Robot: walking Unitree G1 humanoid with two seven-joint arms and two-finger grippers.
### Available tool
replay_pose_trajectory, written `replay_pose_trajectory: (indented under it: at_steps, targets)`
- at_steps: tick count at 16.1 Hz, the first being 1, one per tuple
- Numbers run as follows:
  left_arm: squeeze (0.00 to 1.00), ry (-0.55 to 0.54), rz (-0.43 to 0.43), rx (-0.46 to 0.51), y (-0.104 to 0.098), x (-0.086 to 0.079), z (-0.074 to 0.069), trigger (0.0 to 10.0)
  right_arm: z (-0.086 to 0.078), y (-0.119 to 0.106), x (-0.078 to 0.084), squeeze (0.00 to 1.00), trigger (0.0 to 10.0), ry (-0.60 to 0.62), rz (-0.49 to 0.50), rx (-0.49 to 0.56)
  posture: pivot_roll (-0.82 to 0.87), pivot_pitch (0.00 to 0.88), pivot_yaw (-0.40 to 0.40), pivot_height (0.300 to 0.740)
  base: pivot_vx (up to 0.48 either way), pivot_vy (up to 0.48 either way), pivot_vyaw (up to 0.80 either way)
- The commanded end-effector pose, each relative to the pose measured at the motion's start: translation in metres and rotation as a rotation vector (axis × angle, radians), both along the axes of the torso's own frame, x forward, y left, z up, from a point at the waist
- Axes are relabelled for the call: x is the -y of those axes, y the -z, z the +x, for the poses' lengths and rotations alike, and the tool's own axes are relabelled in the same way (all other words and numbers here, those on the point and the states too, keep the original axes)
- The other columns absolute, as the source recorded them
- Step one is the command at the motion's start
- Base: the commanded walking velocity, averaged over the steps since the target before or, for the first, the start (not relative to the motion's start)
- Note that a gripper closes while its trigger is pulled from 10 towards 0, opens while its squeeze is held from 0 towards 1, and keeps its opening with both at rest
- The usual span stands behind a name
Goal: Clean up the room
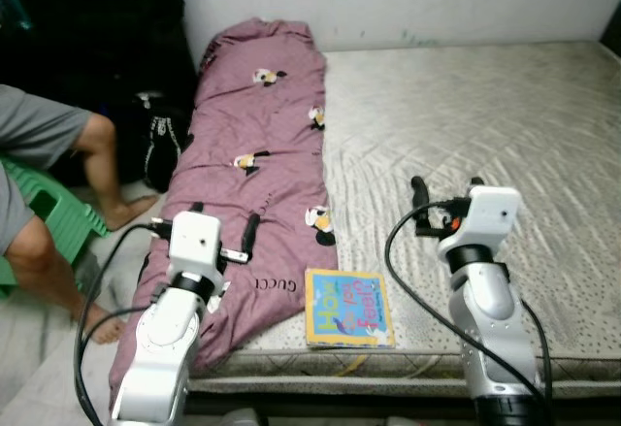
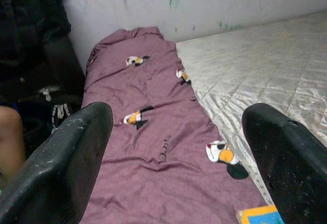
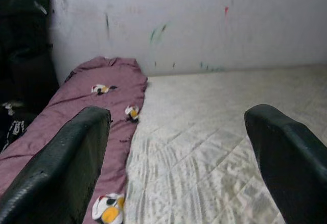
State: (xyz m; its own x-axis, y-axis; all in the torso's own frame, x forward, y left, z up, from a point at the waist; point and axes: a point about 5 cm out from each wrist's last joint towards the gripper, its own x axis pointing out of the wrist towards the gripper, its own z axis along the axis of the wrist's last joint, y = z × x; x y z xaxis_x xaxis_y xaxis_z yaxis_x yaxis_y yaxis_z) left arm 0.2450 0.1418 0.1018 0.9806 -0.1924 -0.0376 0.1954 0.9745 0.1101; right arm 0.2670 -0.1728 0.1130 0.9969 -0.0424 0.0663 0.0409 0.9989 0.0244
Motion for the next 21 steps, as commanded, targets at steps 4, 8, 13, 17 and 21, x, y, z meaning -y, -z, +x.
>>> replay_pose_trajectory:
  at_steps: [4,8,13,17,21]
  targets:
    - [0.00,0.096,0.013,0.012,-0.005,0.012,0.016,10.0,-0.018,0.002,0.007,0.00,10.0,0.073,0.003,0.007,-0.10,0.000,0.156,0.740,0.000,0.000,0.00]
    - [0.00,0.056,0.010,0.008,-0.003,0.008,0.012,10.0,-0.012,0.003,0.001,0.00,10.0,0.020,-0.004,-0.004,-0.06,0.000,0.106,0.740,0.000,0.000,0.00]
    - [0.00,-0.102,0.007,0.015,-0.001,-0.010,-0.008,10.0,0.015,0.000,-0.019,0.00,10.0,-0.140,-0.013,-0.017,0.08,0.000,-0.050,0.740,0.000,0.000,0.00]
    - [0.00,-0.151,0.009,0.023,-0.002,-0.015,-0.015,10.0,0.025,-0.001,-0.030,0.00,10.0,-0.194,-0.025,-0.020,0.09,0.000,-0.067,0.740,0.000,0.000,0.00]
    - [0.00,-0.075,0.004,0.034,-0.006,-0.008,-0.006,10.0,0.018,-0.002,-0.021,0.00,10.0,-0.165,-0.048,-0.011,0.03,0.000,-0.023,0.740,0.000,-0.198,0.00]
